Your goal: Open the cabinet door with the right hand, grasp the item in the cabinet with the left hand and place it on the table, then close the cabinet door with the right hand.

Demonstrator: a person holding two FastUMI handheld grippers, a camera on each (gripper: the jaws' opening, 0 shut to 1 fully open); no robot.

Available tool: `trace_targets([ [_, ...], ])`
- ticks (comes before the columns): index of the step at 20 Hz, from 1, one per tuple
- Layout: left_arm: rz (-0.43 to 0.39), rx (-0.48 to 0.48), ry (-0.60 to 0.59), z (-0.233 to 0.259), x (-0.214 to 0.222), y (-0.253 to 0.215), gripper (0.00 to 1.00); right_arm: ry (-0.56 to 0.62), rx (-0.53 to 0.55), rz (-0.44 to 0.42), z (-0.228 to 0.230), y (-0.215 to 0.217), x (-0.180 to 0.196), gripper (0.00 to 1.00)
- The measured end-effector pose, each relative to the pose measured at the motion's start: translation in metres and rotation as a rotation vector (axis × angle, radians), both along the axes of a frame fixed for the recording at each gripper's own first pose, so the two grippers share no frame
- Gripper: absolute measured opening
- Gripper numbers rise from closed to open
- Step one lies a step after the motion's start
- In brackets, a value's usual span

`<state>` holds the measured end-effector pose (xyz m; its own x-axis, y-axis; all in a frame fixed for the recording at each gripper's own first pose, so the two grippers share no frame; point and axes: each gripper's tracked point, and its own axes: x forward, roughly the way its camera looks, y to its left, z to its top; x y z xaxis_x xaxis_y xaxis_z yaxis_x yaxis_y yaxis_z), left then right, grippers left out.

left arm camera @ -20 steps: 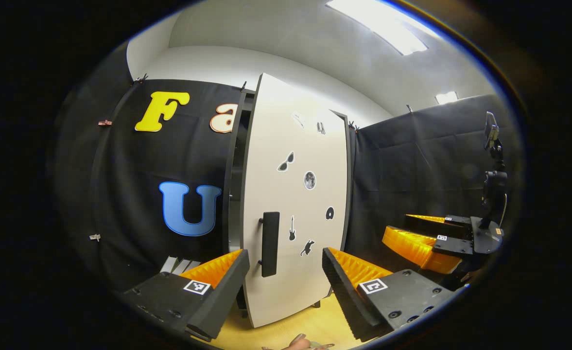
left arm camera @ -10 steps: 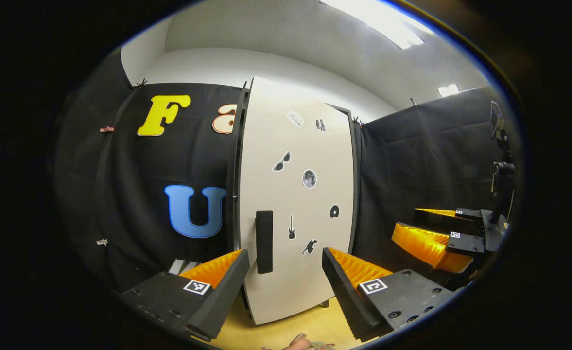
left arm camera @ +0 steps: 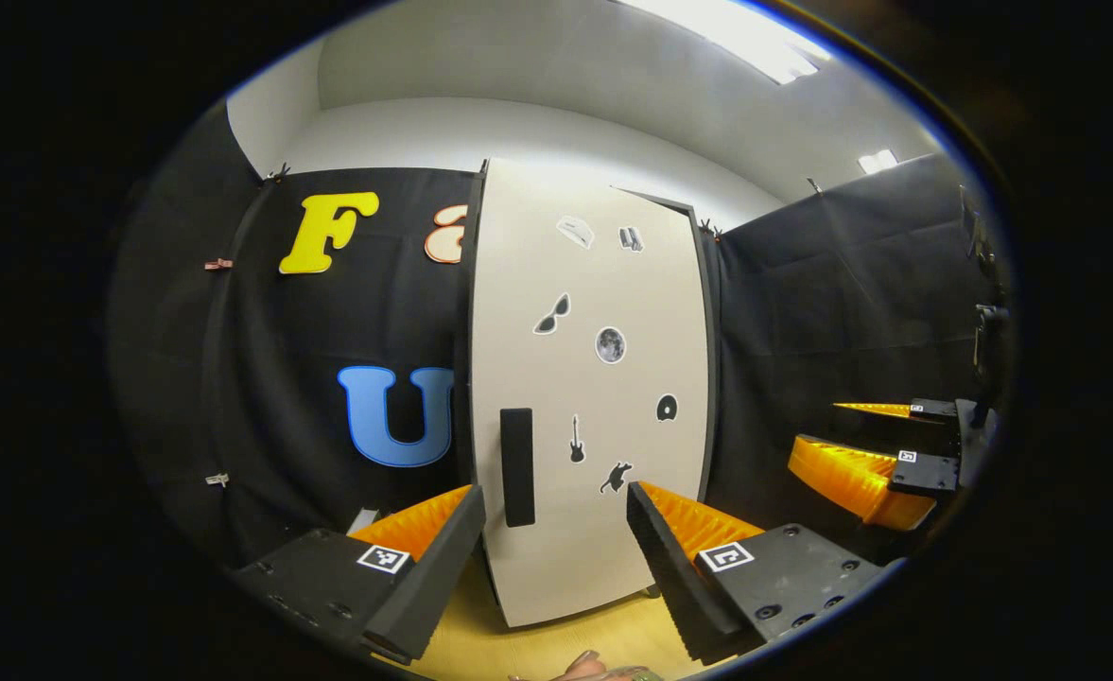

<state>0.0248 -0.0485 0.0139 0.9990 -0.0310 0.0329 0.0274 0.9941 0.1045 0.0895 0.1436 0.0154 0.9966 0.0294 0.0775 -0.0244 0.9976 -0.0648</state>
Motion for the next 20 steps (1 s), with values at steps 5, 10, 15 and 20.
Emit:
trace_targets([
  [5,0.025,-0.017,0.012,-0.003,0.001,0.01,0.95,0.005,-0.008,-0.005,-0.001,0.0,0.001,0.98],
  [10,0.025,-0.008,0.016,-0.003,0.0,0.013,0.95,0.008,-0.009,0.009,-0.002,0.005,0.001,0.98],
  [15,0.019,-0.002,0.009,-0.001,0.001,0.013,0.95,0.011,-0.027,0.02,-0.005,0.009,0.003,0.98],
  [20,0.021,0.008,0.007,0.0,0.002,0.015,0.95,0.008,-0.022,0.033,-0.005,0.014,0.008,0.98],
])
